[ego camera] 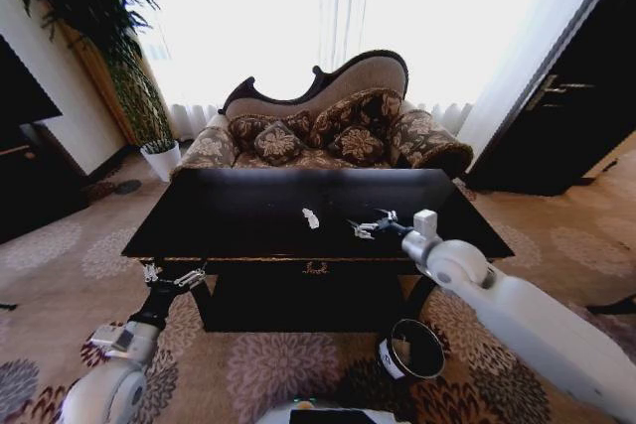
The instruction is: Move to the front of the table and place the trash on the table into the trash bin.
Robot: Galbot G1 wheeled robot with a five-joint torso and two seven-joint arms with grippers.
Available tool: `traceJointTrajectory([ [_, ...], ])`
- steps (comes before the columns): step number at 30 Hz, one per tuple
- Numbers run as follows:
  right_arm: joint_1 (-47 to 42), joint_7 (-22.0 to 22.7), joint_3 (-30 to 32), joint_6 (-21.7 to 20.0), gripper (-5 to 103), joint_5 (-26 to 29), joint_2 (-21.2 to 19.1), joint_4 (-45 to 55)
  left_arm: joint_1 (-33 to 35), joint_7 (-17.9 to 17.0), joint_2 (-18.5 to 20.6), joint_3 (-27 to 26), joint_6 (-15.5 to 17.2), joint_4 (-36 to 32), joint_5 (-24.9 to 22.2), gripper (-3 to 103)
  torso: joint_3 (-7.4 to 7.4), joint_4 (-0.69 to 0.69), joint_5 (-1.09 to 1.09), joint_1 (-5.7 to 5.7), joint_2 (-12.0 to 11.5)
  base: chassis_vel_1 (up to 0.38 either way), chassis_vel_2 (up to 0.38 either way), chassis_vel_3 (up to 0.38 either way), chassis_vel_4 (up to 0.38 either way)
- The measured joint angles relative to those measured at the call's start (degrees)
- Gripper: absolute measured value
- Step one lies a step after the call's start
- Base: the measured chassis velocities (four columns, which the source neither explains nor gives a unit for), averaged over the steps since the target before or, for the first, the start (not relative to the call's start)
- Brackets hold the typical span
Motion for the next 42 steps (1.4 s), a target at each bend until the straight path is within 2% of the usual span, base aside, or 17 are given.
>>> traceJointTrajectory([
  [3, 3.43, 0.52, -4.06, -0.65, 100, 0.39, 1.14, -0.67, -0.01, 0.00, 0.00, 0.00, 0.00, 0.00, 0.00, 100, 0.00, 0.01, 0.00, 0.00, 0.00, 0.000, 0.000, 0.000, 0.000],
  [15, 8.57, 0.43, -12.07, -1.27, 100, 1.13, 2.32, -1.64, -0.01, 0.00, 0.00, 0.00, 0.00, 0.00, 0.00, 100, 0.00, -0.01, 0.01, 0.00, 0.00, 0.000, 0.000, 0.000, 0.000],
  [24, 16.63, 1.82, -21.01, -2.39, 100, 1.17, 7.71, -4.79, -0.01, 0.00, 0.00, 0.00, 0.00, 0.00, 0.00, 100, 0.00, 0.00, 0.01, 0.00, 0.00, 0.000, 0.000, 0.000, 0.000],
  [33, 20.16, 1.61, -22.82, -2.54, 100, 1.03, 9.43, -7.61, 0.00, 0.00, 0.00, 0.00, 0.00, 0.00, 0.00, 100, -0.01, -0.01, 0.01, 0.00, 0.01, 0.000, 0.000, 0.000, 0.000],
  [42, 19.89, 1.50, -23.99, -2.54, 100, 0.20, 11.37, -8.75, 0.00, 0.00, 0.00, 0.00, 0.00, 0.00, 0.00, 100, -0.01, 0.00, 0.01, -0.01, 0.00, 0.000, 0.000, 0.000, 0.000],
])
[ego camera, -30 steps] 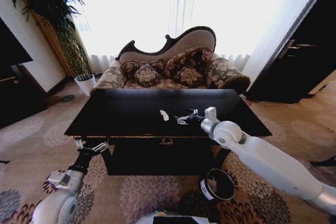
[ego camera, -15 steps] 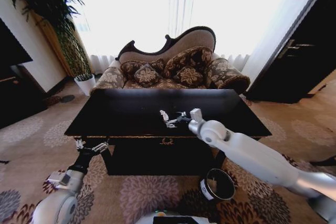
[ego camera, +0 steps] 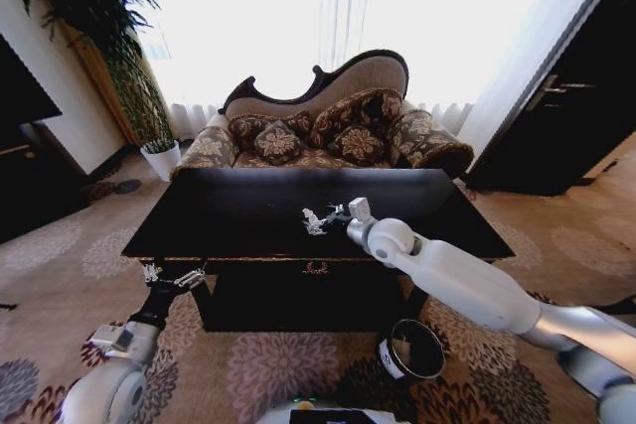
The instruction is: Move to the front of the table and place the trash on the table into the trash bin.
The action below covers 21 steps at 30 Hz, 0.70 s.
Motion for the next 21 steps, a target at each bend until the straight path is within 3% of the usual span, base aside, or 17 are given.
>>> traceJointTrajectory([
  [4, -0.23, -0.02, -0.13, 0.34, 101, -0.40, 0.62, -0.59, 0.00, 0.00, 0.00, 0.00, 0.00, 0.00, 0.00, 100, 0.00, 0.00, 0.00, 0.00, 0.00, 0.000, 0.000, 0.000, 0.000],
  [6, -0.55, -0.12, -0.10, 0.96, 92, -0.64, 0.50, -0.63, 0.00, 0.00, 0.00, 0.00, 0.00, 0.00, 0.00, 100, 0.00, 0.00, 0.00, 0.00, 0.00, 0.000, 0.000, 0.000, 0.000],
  [8, -0.64, -0.14, -0.07, 1.02, 92, -0.65, 0.46, -0.62, 0.00, 0.00, 0.00, 0.00, 0.00, 0.00, 0.00, 100, 0.00, 0.00, 0.00, 0.00, 0.00, 0.000, 0.000, 0.000, 0.000],
  [11, -1.59, -0.30, 0.63, 1.32, 77, -0.68, 0.17, -0.39, 0.00, 0.00, 0.00, 0.00, 0.00, 0.00, 0.00, 100, 0.00, -0.01, 0.00, 0.00, 0.00, 0.000, 0.000, 0.000, 0.000],
  [13, -1.85, -0.31, 0.80, 1.36, 77, -0.68, 0.14, -0.33, 0.00, 0.00, 0.00, 0.00, 0.00, 0.00, 0.00, 100, 0.00, 0.00, 0.00, 0.00, 0.00, 0.000, 0.000, 0.000, 0.000],
  [17, -3.72, -0.35, 2.16, 1.49, 54, -0.69, -0.43, 0.53, 0.00, 0.00, 0.00, 0.00, 0.00, 0.00, 0.00, 100, 0.00, 0.00, 0.00, 0.00, 0.00, 0.000, 0.000, 0.000, 0.000],
  [19, -4.10, -0.38, 2.49, 1.51, 54, -0.69, -0.64, 0.74, 0.00, 0.00, 0.00, 0.00, 0.00, 0.00, 0.00, 100, 0.00, 0.00, 0.00, 0.00, 0.00, 0.000, 0.000, 0.000, 0.000],
  [21, -5.13, -0.55, 3.31, 1.73, 44, -0.69, -1.24, 1.17, 0.00, 0.00, 0.00, 0.00, 0.00, 0.00, 0.00, 100, 0.00, -0.01, 0.00, 0.00, 0.00, 0.000, 0.000, 0.000, 0.000],
])
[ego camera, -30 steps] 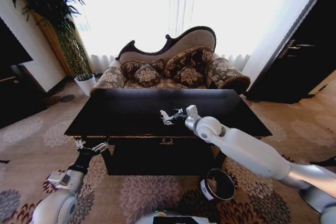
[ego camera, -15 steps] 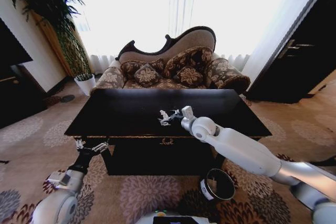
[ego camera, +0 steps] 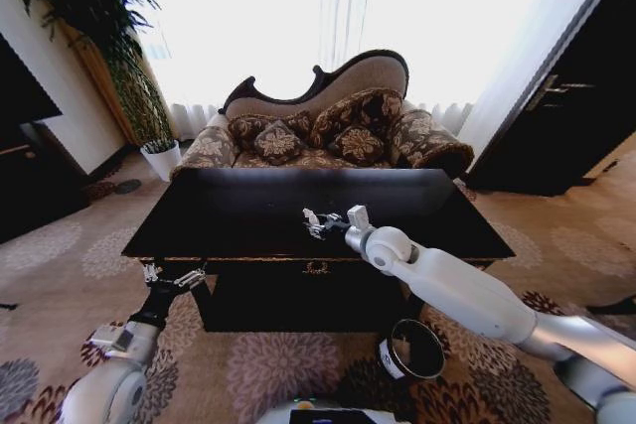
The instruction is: Move to the front of the table and place the trash on the table into the trash bin.
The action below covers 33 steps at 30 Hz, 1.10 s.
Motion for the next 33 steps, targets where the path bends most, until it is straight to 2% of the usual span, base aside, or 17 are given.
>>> traceJointTrajectory([
  [2, -0.74, -0.08, 0.64, 0.16, 33, -0.01, -0.44, 0.29, 0.00, 0.00, 0.00, 0.00, 0.00, 0.00, 0.00, 100, 0.00, 0.00, 0.00, 0.00, 0.00, 0.000, 0.000, 0.000, 0.000],
  [4, -1.08, -0.12, 0.96, 0.21, 33, -0.01, -0.66, 0.47, 0.00, 0.00, 0.00, 0.00, 0.00, 0.00, 0.00, 100, 0.00, 0.00, 0.00, 0.00, 0.00, 0.000, 0.000, 0.000, 0.000],
  [7, -1.71, -0.17, 1.60, 0.28, 17, 0.03, -1.17, 0.88, 0.00, 0.00, 0.00, 0.00, 0.00, 0.00, 0.00, 100, 0.00, 0.00, 0.00, 0.00, 0.00, 0.000, 0.000, 0.000, 0.000],
  [8, -1.71, -0.17, 1.60, 0.28, 17, 0.03, -1.17, 0.88, 0.00, 0.00, 0.00, 0.00, 0.00, 0.00, 0.00, 100, 0.00, 0.00, 0.00, 0.00, 0.00, 0.000, 0.000, 0.000, 0.000],
  [11, -2.01, -0.18, 1.89, 0.31, 3, 0.12, -1.49, 1.21, 0.00, 0.00, 0.00, 0.00, 0.00, 0.00, 0.00, 100, 0.00, 0.00, 0.00, 0.00, 0.00, 0.000, 0.000, 0.000, 0.000],
  [20, -5.25, 0.03, 5.94, 0.32, 0, 0.80, -2.93, 3.74, 0.00, 0.00, 0.00, 0.00, 0.00, 0.00, 0.00, 100, 0.00, 0.01, 0.00, 0.00, 0.00, 0.000, 0.000, 0.000, 0.000],
  [22, -8.31, -0.30, 9.84, 0.51, 0, 0.03, -4.59, 5.17, 0.00, 0.00, 0.00, 0.00, 0.00, 0.00, 0.00, 100, 0.00, 0.01, 0.00, 0.00, 0.00, 0.000, 0.000, 0.000, 0.000],
  [23, -8.31, -0.30, 9.84, 0.51, 0, 0.03, -4.59, 5.17, 0.00, 0.00, 0.00, 0.00, 0.00, 0.00, 0.00, 100, 0.00, 0.01, 0.00, 0.00, 0.00, 0.000, 0.000, 0.000, 0.000],
  [25, -11.27, -1.37, 13.14, 1.59, 0, -2.28, -5.85, 5.84, 0.00, 0.00, 0.00, 0.00, 0.00, 0.00, 0.00, 100, 0.00, 0.00, 0.00, 0.00, 0.00, 0.000, 0.000, 0.000, 0.000],
  [26, -14.74, -2.13, 16.96, 2.70, 0, -4.47, -6.77, 6.79, 0.00, 0.00, 0.00, 0.00, 0.00, 0.00, 0.00, 100, 0.00, 0.00, 0.00, 0.00, 0.00, 0.000, 0.000, 0.000, 0.000],
  [28, -15.97, -2.29, 18.34, 2.95, 0, -4.95, -6.93, 7.27, 0.00, 0.00, 0.00, 0.00, 0.00, 0.00, 0.00, 100, 0.00, 0.00, 0.00, 0.00, 0.00, 0.000, 0.000, 0.000, 0.000],
  [31, -25.76, -3.11, 27.59, 4.26, 0, -7.33, -7.19, 10.19, 0.00, 0.00, 0.00, 0.00, 0.00, 0.00, 0.00, 100, 0.00, 0.01, 0.01, 0.00, 0.00, 0.000, 0.000, 0.000, 0.000],
  [33, -28.34, -3.41, 29.84, 4.61, 0, -8.04, -7.19, 10.96, 0.00, 0.00, 0.00, 0.00, 0.00, 0.00, 0.00, 100, 0.00, 0.00, 0.01, 0.00, 0.00, 0.000, 0.000, 0.000, 0.000],
])
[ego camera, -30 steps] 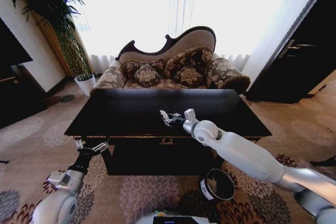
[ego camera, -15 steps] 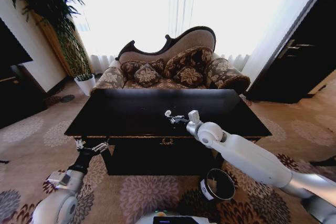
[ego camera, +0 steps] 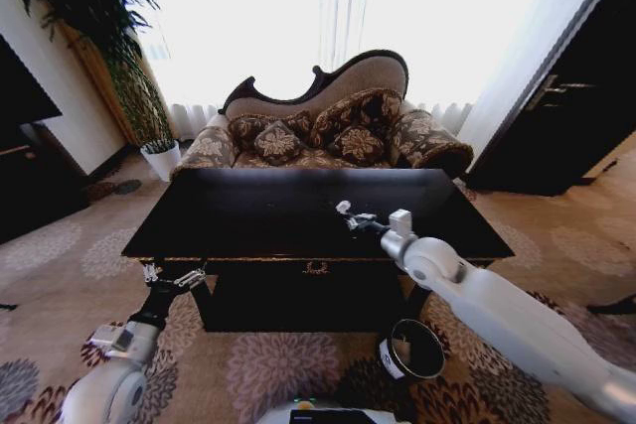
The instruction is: Move to the front of the table and place the trash on the table into the trash bin.
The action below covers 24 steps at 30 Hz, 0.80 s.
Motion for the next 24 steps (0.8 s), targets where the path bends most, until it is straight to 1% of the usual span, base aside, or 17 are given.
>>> traceJointTrajectory([
  [1, -2.50, -0.22, 2.35, 0.37, 0, -0.64, 0.03, 0.76, 0.00, 0.00, 0.00, 0.00, 0.00, 0.00, 0.00, 100, 0.00, 0.00, 0.00, 0.00, 0.00, 0.000, 0.000, 0.000, 0.000],
  [3, -9.46, -0.44, 9.18, 1.65, 0, -2.19, 0.76, 3.40, 0.00, 0.00, 0.00, 0.00, 0.00, 0.00, 0.00, 100, 0.00, -0.02, -0.02, -0.01, 0.01, 0.000, 0.000, 0.000, 0.000],
  [6, -12.32, -0.31, 11.58, 2.43, 0, -2.96, 1.57, 4.42, 0.00, 0.00, 0.00, 0.00, 0.00, 0.00, 0.00, 100, -0.01, 0.00, -0.01, 0.00, 0.01, 0.000, 0.000, 0.000, 0.000],
  [7, -15.14, -0.09, 14.19, 3.22, 0, -3.96, 2.96, 5.30, 0.00, 0.00, 0.00, 0.00, 0.00, 0.00, 0.00, 100, -0.01, 0.00, -0.02, 0.00, 0.01, 0.000, 0.000, 0.000, 0.000],
  [9, -18.00, 0.33, 16.76, 3.62, 0, -5.01, 5.14, 6.15, 0.00, 0.00, 0.00, 0.00, 0.00, 0.00, 0.00, 100, 0.00, 0.00, -0.01, 0.00, 0.01, 0.000, 0.000, 0.000, 0.000],
  [11, -19.50, 0.60, 18.26, 3.93, 0, -5.86, 6.37, 6.48, 0.00, 0.00, 0.00, 0.00, 0.00, 0.00, 0.00, 100, 0.00, 0.01, -0.02, 0.00, 0.01, 0.000, 0.000, 0.000, 0.000],
  [12, -19.50, 0.60, 18.26, 3.93, 0, -5.86, 6.37, 6.48, 0.00, 0.00, 0.00, 0.00, 0.00, 0.00, 0.00, 100, 0.00, 0.01, -0.02, 0.00, 0.01, 0.000, 0.000, 0.000, 0.000],
  [13, -22.43, 0.72, 20.79, 4.89, 0, -7.95, 8.37, 6.68, 0.00, 0.00, 0.00, 0.00, 0.00, 0.00, 0.00, 100, -0.01, 0.01, -0.02, 0.00, 0.01, 0.000, 0.000, 0.000, 0.000],
  [15, -24.71, 0.65, 22.91, 5.61, 0, -9.30, 9.70, 6.88, 0.00, 0.00, 0.00, 0.00, 0.00, 0.00, 0.00, 100, 0.00, 0.00, 0.00, 0.00, 0.01, 0.000, 0.000, 0.000, 0.000],
  [16, -24.71, 0.65, 22.91, 5.61, 0, -9.30, 9.70, 6.88, 0.00, 0.00, 0.00, 0.00, 0.00, 0.00, 0.00, 100, 0.00, 0.00, 0.00, 0.00, 0.01, 0.000, 0.000, 0.000, 0.000],
  [17, -26.97, 0.32, 25.17, 6.68, 0, -10.58, 11.10, 7.11, 0.00, 0.00, 0.00, 0.00, 0.00, 0.00, 0.00, 100, 0.00, 0.00, -0.03, 0.00, 0.01, 0.000, 0.000, 0.000, 0.000],
  [18, -28.74, -0.18, 26.87, 7.83, 0, -11.87, 12.34, 7.11, 0.00, 0.00, 0.00, 0.00, 0.00, 0.00, 0.00, 100, 0.00, 0.00, -0.01, 0.00, 0.01, 0.000, 0.000, 0.000, 0.000],
  [20, -30.85, -0.96, 29.01, 9.82, 0, -14.00, 13.88, 7.06, 0.00, 0.00, 0.00, 0.00, 0.00, 0.00, 0.00, 100, 0.00, 0.00, -0.02, 0.00, 0.01, 0.000, 0.000, 0.000, 0.000],
  [21, -30.85, -0.96, 29.01, 9.82, 0, -14.00, 13.88, 7.06, 0.00, 0.00, 0.00, 0.00, 0.00, 0.00, 0.00, 100, 0.00, 0.00, -0.02, 0.00, 0.01, 0.000, 0.000, 0.000, 0.000],
  [22, -33.06, -1.92, 30.86, 11.82, 0, -15.71, 15.42, 6.99, 0.00, 0.00, 0.00, 0.00, 0.00, 0.00, 0.00, 100, 0.00, 0.01, -0.02, 0.00, 0.01, 0.000, 0.000, 0.000, 0.000],
  [24, -35.33, -3.00, 32.72, 14.11, 0, -16.55, 17.07, 7.04, 0.00, 0.00, 0.00, 0.00, 0.00, 0.00, 0.00, 100, 0.00, 0.00, -0.02, 0.00, 0.01, 0.000, 0.000, 0.000, 0.000],
])
